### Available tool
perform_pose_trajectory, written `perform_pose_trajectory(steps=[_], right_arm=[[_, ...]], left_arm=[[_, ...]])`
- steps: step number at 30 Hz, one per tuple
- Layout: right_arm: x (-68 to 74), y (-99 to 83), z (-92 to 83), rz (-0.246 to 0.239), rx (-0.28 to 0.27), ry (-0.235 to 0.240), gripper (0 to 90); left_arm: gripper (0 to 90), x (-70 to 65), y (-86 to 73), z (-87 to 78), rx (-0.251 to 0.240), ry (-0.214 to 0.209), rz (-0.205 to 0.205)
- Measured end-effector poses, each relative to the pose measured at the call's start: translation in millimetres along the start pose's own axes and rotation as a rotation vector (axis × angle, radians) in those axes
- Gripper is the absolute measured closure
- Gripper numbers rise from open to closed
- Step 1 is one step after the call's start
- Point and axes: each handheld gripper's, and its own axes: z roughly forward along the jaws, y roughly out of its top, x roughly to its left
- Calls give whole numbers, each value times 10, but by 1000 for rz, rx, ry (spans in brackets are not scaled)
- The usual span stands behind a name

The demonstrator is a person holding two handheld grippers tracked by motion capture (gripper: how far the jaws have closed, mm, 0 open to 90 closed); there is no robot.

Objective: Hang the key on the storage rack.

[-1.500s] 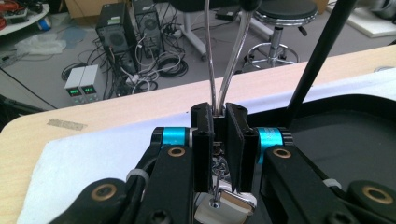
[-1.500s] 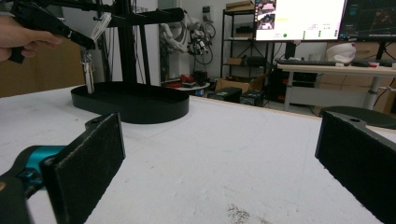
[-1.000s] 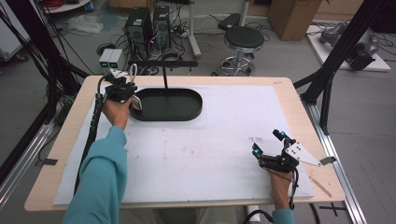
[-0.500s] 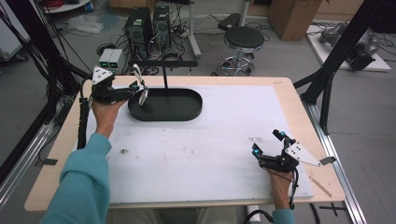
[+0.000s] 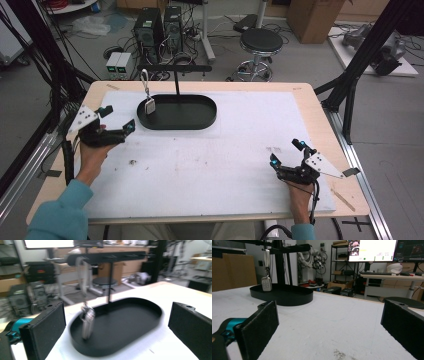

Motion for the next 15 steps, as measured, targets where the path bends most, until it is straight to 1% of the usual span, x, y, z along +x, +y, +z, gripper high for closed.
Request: perform_pose_trajectory(steps=[2, 3, 4, 5, 7, 8, 11, 13, 15], right_arm=[[-2, 0, 0, -1, 0, 1, 7], [2, 0, -1, 2, 3, 0, 8], [2, 0, -1, 1, 3, 0, 7], [-3, 0, 1, 0, 2, -1, 7], [-5, 0, 1, 4, 1, 0, 7], [-4, 0, 1, 2, 1, 1, 7], [-2, 0, 1, 1, 1, 0, 7], [2, 0, 0, 0, 5, 2, 7], [6, 0, 1, 1, 2, 2, 7]], left_arm=[[17, -82, -122, -104, -17, -21, 12], [17, -105, -159, -132, -21, -26, 9], [17, -139, -217, -175, -21, -43, 6], [17, -159, -249, -198, -17, -51, 6], [17, -214, -353, -259, -29, -60, 17], [17, -238, -411, -300, -29, -74, 18], [17, -304, -556, -414, -83, -76, 14], [17, -322, -636, -468, -101, -78, -1], [17, -331, -692, -503, -103, -75, -15]])
